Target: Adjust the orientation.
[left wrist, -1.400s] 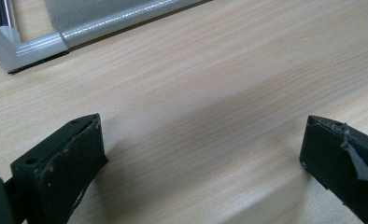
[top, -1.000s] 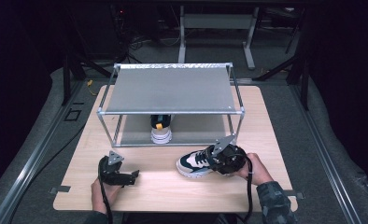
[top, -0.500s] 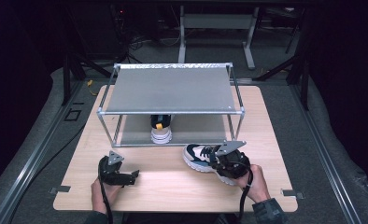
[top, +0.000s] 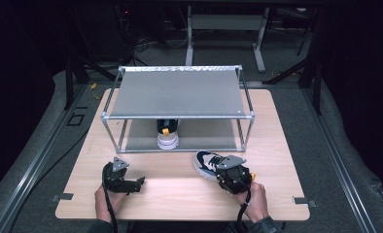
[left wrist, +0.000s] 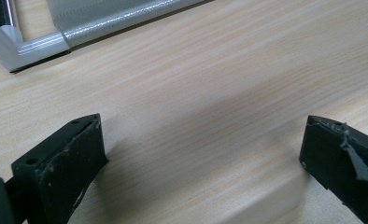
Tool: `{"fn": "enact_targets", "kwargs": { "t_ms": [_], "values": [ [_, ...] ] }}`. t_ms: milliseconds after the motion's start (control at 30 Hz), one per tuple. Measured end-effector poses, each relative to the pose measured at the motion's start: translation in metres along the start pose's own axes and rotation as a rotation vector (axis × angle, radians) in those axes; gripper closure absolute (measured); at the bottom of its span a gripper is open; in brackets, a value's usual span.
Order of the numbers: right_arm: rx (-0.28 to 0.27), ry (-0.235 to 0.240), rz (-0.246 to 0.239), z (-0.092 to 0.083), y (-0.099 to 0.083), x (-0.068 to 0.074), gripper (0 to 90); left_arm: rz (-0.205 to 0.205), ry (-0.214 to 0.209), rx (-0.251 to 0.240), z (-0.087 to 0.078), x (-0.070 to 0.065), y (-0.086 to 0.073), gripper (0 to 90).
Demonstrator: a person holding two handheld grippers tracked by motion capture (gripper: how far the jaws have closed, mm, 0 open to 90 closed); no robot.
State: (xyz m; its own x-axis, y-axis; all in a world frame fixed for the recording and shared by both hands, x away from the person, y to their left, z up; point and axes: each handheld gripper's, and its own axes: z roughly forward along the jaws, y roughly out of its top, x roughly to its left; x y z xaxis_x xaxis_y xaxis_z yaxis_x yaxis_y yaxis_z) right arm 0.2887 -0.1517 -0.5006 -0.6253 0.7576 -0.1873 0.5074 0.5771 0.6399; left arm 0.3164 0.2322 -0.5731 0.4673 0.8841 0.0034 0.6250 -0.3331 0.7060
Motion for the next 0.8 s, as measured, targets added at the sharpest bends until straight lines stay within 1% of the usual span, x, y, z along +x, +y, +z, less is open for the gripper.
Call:
{"fn": "enact_targets", "kwargs": {
  "t_ms": [33, 67, 100, 133, 167, 200, 233, 267, 300, 333, 367, 400, 467, 533, 567, 600, 633, 700, 733, 767, 800],
  "values": [
    [-0.010, 0.020, 0.001, 0.001, 0.000, 0.000, 66.4, -0.002, 0.000, -0.001, 0.000, 0.000, 0.000, 0.0],
    [-0.010, 0.020, 0.001, 0.001, 0.000, 0.000, 66.4, -0.002, 0.000, -0.001, 0.000, 0.000, 0.000, 0.1],
    [-0.012, 0.033, -0.003, 0.000, 0.001, -0.001, 56.4, 0.000, 0.000, 0.000, 0.000, 0.000, 0.000, 0.0],
    [-0.011, 0.034, -0.007, -0.002, 0.002, -0.001, 52.4, 0.000, 0.000, 0.000, 0.000, 0.000, 0.000, 0.0],
    [-0.021, 0.034, -0.007, -0.002, 0.002, -0.001, 48.2, -0.002, 0.000, -0.001, 0.000, 0.000, 0.000, 0.0],
    [-0.021, 0.034, -0.007, -0.002, 0.002, -0.001, 48.2, 0.000, 0.000, 0.000, 0.000, 0.000, 0.000, 0.0],
    [-0.022, 0.045, -0.021, -0.007, 0.005, -0.001, 39.5, -0.001, 0.000, -0.001, 0.000, 0.000, 0.000, 0.1],
    [-0.023, 0.042, -0.018, -0.009, 0.006, -0.002, 35.0, -0.002, 0.000, -0.001, 0.000, 0.000, 0.000, 0.1],
    [-0.040, 0.063, -0.021, -0.012, 0.007, -0.003, 32.0, -0.002, 0.000, -0.001, 0.000, 0.000, 0.000, 0.1],
    [-0.040, 0.063, -0.021, -0.012, 0.007, -0.003, 32.0, 0.000, 0.000, 0.001, 0.000, 0.000, 0.000, 0.1],
    [-0.051, 0.055, -0.019, -0.018, 0.009, -0.006, 28.0, 0.000, 0.000, 0.001, 0.000, 0.000, 0.000, 0.0],
    [-0.062, 0.060, -0.022, -0.021, 0.009, -0.008, 26.8, 0.000, 0.000, 0.001, 0.000, 0.000, 0.000, 0.1],
    [-0.083, 0.063, -0.014, -0.026, 0.009, -0.013, 22.8, 0.000, 0.000, 0.001, 0.000, 0.000, 0.000, 0.1],
    [-0.085, 0.062, -0.004, -0.029, 0.009, -0.016, 21.0, 0.000, 0.000, 0.001, 0.000, 0.000, 0.000, 0.1],
    [-0.099, 0.059, 0.008, -0.033, 0.008, -0.022, 16.9, 0.000, 0.000, 0.000, 0.000, 0.000, 0.000, 0.1],
    [-0.099, 0.059, 0.008, -0.033, 0.008, -0.022, 16.9, 0.000, 0.000, 0.000, 0.000, 0.000, 0.000, 0.1],
    [-0.173, 0.139, 0.029, -0.033, 0.004, -0.030, 14.1, 0.000, 0.000, 0.000, 0.000, 0.000, 0.000, 0.0],
    [-0.154, 0.103, 0.035, -0.038, 0.002, -0.034, 9.3, 0.000, 0.000, 0.000, 0.000, 0.000, 0.000, 0.1],
    [-0.154, 0.103, 0.035, -0.038, 0.002, -0.034, 9.3, 0.000, 0.000, 0.000, 0.000, 0.000, 0.000, 0.1],
    [-0.162, 0.109, 0.042, -0.038, -0.001, -0.039, 5.4, 0.000, 0.000, 0.000, 0.000, 0.000, 0.000, 0.1],
    [-0.162, 0.109, 0.042, -0.038, -0.001, -0.039, 5.4, 0.000, 0.000, 0.000, 0.000, 0.000, 0.000, 0.1]
  ]
}}
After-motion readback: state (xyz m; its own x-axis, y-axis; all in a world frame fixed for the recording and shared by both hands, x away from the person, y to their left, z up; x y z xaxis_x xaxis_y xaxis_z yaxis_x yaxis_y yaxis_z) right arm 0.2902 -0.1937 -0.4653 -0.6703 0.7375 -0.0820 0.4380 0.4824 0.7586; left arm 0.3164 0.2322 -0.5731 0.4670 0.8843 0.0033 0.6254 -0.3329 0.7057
